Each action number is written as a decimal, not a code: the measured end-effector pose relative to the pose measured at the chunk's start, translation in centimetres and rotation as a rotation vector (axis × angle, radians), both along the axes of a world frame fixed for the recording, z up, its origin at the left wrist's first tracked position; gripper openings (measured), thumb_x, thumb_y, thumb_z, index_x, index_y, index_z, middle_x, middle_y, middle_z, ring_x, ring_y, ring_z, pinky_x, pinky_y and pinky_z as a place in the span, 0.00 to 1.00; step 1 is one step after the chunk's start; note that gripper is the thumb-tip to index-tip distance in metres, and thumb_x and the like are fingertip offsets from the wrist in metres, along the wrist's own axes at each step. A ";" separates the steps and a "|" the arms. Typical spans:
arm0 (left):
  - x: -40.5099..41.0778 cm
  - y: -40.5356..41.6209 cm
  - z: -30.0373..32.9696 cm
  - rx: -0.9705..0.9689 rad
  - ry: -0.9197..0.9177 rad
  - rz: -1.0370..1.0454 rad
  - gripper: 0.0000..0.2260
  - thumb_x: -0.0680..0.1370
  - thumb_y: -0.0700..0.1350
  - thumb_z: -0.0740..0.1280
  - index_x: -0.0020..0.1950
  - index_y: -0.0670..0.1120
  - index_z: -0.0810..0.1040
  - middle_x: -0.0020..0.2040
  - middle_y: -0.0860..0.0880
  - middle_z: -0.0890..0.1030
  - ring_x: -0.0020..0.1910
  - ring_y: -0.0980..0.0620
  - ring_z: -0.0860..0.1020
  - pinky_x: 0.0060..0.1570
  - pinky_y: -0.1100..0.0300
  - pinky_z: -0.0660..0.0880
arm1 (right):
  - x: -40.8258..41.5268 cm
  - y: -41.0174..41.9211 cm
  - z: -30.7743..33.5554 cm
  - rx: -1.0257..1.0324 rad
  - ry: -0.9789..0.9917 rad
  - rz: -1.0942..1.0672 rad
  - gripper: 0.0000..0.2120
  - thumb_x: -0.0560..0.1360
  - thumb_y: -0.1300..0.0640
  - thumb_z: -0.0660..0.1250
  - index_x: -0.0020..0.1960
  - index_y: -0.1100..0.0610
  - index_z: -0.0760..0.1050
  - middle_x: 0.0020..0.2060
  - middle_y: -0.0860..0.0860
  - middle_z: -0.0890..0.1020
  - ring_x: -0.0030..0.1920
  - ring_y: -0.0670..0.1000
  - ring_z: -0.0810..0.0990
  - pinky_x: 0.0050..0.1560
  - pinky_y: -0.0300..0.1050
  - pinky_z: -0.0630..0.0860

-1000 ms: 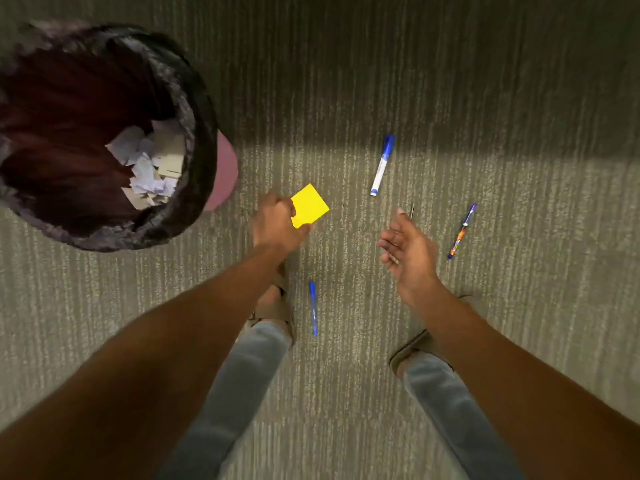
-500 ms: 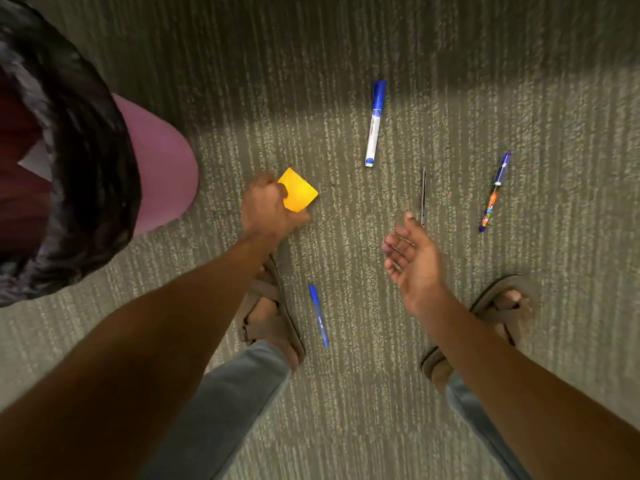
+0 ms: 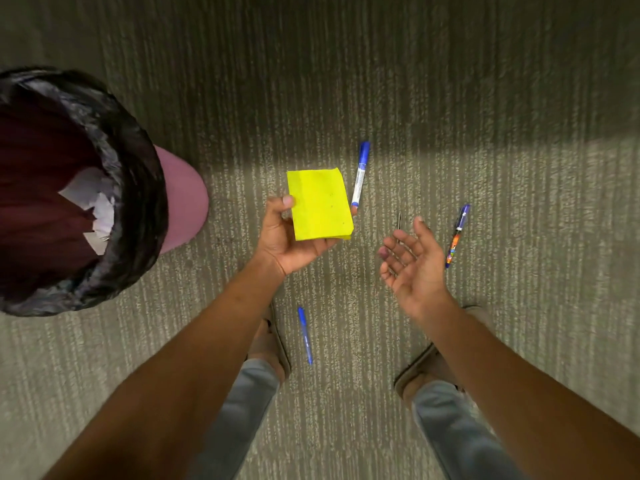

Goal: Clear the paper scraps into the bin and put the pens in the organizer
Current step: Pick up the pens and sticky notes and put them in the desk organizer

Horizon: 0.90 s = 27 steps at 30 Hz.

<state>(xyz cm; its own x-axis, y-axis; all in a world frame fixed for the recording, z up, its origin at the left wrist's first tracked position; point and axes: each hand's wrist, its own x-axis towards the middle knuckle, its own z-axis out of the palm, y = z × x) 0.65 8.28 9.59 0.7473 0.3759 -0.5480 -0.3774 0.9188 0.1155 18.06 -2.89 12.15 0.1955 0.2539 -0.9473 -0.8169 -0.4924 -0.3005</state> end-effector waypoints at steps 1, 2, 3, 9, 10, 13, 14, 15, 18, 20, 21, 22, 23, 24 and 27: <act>0.1 0.1 0.2 -0.002 -0.009 -0.010 0.35 0.62 0.53 0.74 0.66 0.43 0.73 0.61 0.39 0.78 0.63 0.38 0.75 0.62 0.46 0.72 | 0.2 0.1 0.0 0.002 -0.011 0.027 0.21 0.69 0.37 0.69 0.50 0.53 0.78 0.36 0.47 0.85 0.39 0.48 0.82 0.37 0.41 0.74; 0.2 0.2 0.3 -0.017 0.009 -0.021 0.34 0.63 0.51 0.74 0.66 0.42 0.73 0.62 0.37 0.78 0.65 0.37 0.74 0.65 0.44 0.70 | 0.3 0.0 0.0 0.002 -0.026 0.060 0.21 0.69 0.36 0.69 0.49 0.52 0.78 0.36 0.47 0.85 0.39 0.47 0.82 0.37 0.41 0.74; 0.1 0.5 0.2 -0.038 0.046 -0.039 0.33 0.63 0.49 0.75 0.66 0.41 0.72 0.62 0.36 0.77 0.65 0.35 0.74 0.65 0.42 0.70 | 0.4 0.0 -0.1 0.000 -0.040 0.095 0.21 0.69 0.36 0.69 0.49 0.52 0.79 0.37 0.46 0.85 0.40 0.47 0.82 0.37 0.41 0.74; -1.9 2.2 -2.0 0.648 0.921 -0.625 0.08 0.71 0.37 0.72 0.41 0.45 0.74 0.43 0.43 0.78 0.44 0.46 0.79 0.45 0.55 0.76 | 0.0 -1.9 -2.1 -0.040 -0.155 0.278 0.20 0.70 0.40 0.72 0.53 0.53 0.80 0.43 0.50 0.85 0.41 0.47 0.82 0.38 0.42 0.75; -2.5 2.3 -2.7 0.711 0.988 -0.659 0.10 0.70 0.37 0.74 0.39 0.46 0.73 0.41 0.44 0.76 0.40 0.49 0.75 0.39 0.60 0.72 | -0.3 -2.4 -2.6 -0.051 -0.174 0.304 0.17 0.71 0.42 0.72 0.53 0.53 0.80 0.44 0.51 0.85 0.40 0.47 0.82 0.38 0.41 0.75; -4.1 2.3 -4.3 0.686 1.056 -0.562 0.12 0.67 0.37 0.75 0.36 0.48 0.72 0.34 0.49 0.73 0.33 0.54 0.71 0.31 0.63 0.67 | -1.9 -3.5 -4.4 -0.071 -0.192 0.359 0.11 0.72 0.47 0.73 0.49 0.53 0.80 0.42 0.51 0.84 0.39 0.46 0.80 0.36 0.40 0.74; -4.4 2.2 -4.7 0.678 1.076 -0.534 0.12 0.67 0.37 0.75 0.35 0.48 0.72 0.33 0.51 0.73 0.31 0.56 0.71 0.31 0.63 0.66 | -2.6 -3.8 -5.1 -0.070 -0.206 0.391 0.10 0.72 0.49 0.73 0.49 0.54 0.79 0.43 0.51 0.84 0.39 0.46 0.80 0.36 0.39 0.74; -4.7 2.1 -5.1 0.679 1.099 -0.531 0.11 0.66 0.38 0.74 0.34 0.48 0.73 0.32 0.52 0.73 0.30 0.58 0.71 0.31 0.63 0.66 | -3.5 -4.1 -5.8 -0.067 -0.233 0.439 0.10 0.72 0.51 0.74 0.49 0.55 0.79 0.43 0.51 0.84 0.39 0.46 0.80 0.36 0.38 0.75; -5.2 1.0 -6.0 0.613 1.077 -0.491 0.07 0.61 0.43 0.72 0.33 0.48 0.74 0.32 0.49 0.74 0.30 0.56 0.71 0.30 0.64 0.66 | -6.7 -5.5 -8.3 -0.044 -0.364 0.670 0.09 0.70 0.54 0.76 0.46 0.56 0.79 0.41 0.49 0.85 0.41 0.46 0.83 0.40 0.34 0.77; -5.3 0.2 -6.6 0.568 1.034 -0.434 0.05 0.58 0.44 0.70 0.30 0.48 0.76 0.32 0.46 0.74 0.33 0.51 0.72 0.33 0.61 0.66 | -9.0 -6.4 -9.8 -0.021 -0.434 0.810 0.08 0.69 0.56 0.77 0.43 0.54 0.78 0.37 0.48 0.83 0.37 0.44 0.81 0.39 0.33 0.77; -5.4 -0.2 -6.9 0.552 1.019 -0.406 0.03 0.58 0.44 0.70 0.28 0.48 0.77 0.32 0.46 0.75 0.36 0.49 0.73 0.36 0.60 0.68 | -10.1 -6.8 -10.4 -0.014 -0.471 0.869 0.09 0.68 0.57 0.77 0.41 0.53 0.77 0.34 0.47 0.82 0.35 0.43 0.80 0.40 0.35 0.79; -5.4 -0.5 -7.2 0.539 1.010 -0.385 0.03 0.59 0.43 0.69 0.26 0.49 0.77 0.30 0.48 0.76 0.39 0.46 0.73 0.40 0.57 0.69 | -11.0 -7.2 -11.0 -0.011 -0.517 0.928 0.09 0.68 0.57 0.78 0.40 0.52 0.77 0.32 0.46 0.81 0.32 0.42 0.80 0.41 0.38 0.81; -5.4 -0.8 -7.5 0.527 1.007 -0.372 0.06 0.61 0.42 0.68 0.24 0.50 0.77 0.28 0.51 0.77 0.41 0.45 0.74 0.42 0.55 0.69 | -11.8 -7.6 -11.5 -0.014 -0.568 0.996 0.10 0.67 0.56 0.79 0.39 0.51 0.77 0.31 0.45 0.81 0.32 0.42 0.80 0.42 0.40 0.82; -5.4 -1.1 -7.9 0.515 1.009 -0.362 0.08 0.63 0.42 0.67 0.24 0.50 0.78 0.26 0.53 0.77 0.41 0.45 0.74 0.42 0.55 0.69 | -12.5 -8.0 -12.0 -0.019 -0.610 1.071 0.10 0.65 0.54 0.79 0.38 0.51 0.78 0.31 0.45 0.81 0.32 0.43 0.81 0.41 0.43 0.83; -5.3 -2.0 -9.0 0.455 1.041 -0.283 0.04 0.64 0.43 0.67 0.28 0.48 0.77 0.28 0.49 0.74 0.36 0.46 0.72 0.36 0.57 0.67 | -13.9 -9.5 -13.0 -0.073 -0.664 1.298 0.16 0.62 0.44 0.79 0.37 0.51 0.76 0.33 0.45 0.82 0.37 0.48 0.82 0.43 0.45 0.82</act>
<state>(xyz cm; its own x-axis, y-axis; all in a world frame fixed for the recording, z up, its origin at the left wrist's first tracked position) -4.61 6.30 0.62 0.1058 0.5875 -0.8023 0.3045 0.7489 0.5885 4.13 -12.42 -0.89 0.2680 0.5452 -0.7943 0.4806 -0.7902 -0.3802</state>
